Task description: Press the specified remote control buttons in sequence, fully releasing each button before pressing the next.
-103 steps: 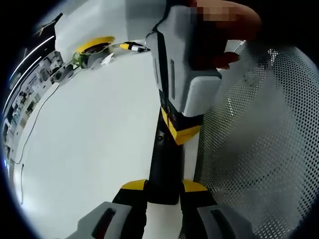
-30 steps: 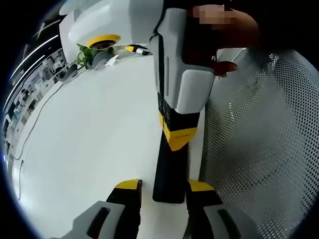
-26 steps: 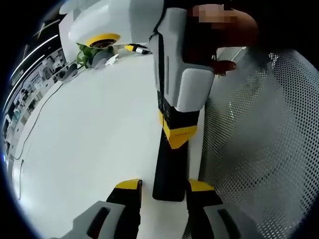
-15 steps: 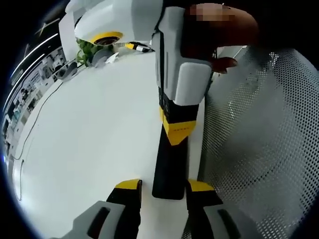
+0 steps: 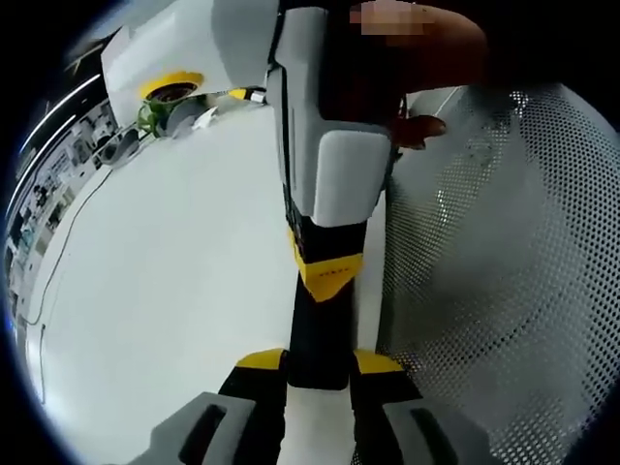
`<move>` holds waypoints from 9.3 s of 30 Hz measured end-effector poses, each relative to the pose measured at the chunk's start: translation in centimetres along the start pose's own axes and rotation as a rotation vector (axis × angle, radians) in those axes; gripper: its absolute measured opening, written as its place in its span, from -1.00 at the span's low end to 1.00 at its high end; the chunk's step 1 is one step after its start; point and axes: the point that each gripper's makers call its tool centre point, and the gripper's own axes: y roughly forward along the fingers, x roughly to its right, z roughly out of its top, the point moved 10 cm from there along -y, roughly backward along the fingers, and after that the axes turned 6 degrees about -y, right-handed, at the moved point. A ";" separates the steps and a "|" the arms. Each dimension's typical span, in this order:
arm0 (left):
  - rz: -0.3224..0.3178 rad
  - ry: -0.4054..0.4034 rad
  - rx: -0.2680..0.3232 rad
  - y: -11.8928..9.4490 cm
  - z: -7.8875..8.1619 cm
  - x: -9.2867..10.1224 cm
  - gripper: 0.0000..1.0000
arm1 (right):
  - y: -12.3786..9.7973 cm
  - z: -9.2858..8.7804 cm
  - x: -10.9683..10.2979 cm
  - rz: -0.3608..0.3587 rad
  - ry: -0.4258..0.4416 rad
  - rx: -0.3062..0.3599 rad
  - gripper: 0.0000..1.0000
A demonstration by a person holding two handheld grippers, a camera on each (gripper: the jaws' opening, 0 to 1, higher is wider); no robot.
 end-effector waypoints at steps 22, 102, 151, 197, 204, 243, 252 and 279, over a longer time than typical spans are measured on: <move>0.005 -0.016 -0.001 0.0 0.0 0.1 -0.49 | 0.1 0.0 -0.3 -0.054 -0.105 0.024 -1.00; 0.028 -0.044 -0.034 0.2 0.4 0.2 -0.49 | -20.8 -7.2 -1.9 -0.265 -0.051 1.289 0.21; 0.022 0.073 -0.073 -0.5 2.6 -5.4 -0.53 | -17.1 -9.6 0.5 -0.704 0.015 1.144 0.70; 0.117 0.146 -0.306 1.3 6.6 -21.8 -0.53 | -16.3 -9.6 1.3 -0.709 0.073 1.035 0.59; 0.144 0.150 -0.311 1.2 7.3 -24.7 -0.53 | -16.1 -9.7 1.5 -0.714 0.084 1.020 0.57; 0.103 0.227 -0.394 3.2 9.4 -31.6 -0.51 | -15.4 -9.5 2.0 -0.717 0.095 0.945 0.52; 0.090 0.191 -0.412 3.2 9.5 -31.7 -0.50 | -15.6 -9.6 1.9 -0.717 0.098 0.960 0.52; 0.443 -0.267 0.070 -2.5 5.7 -27.8 1.00 | -16.3 -9.8 1.4 -0.712 0.091 1.048 0.58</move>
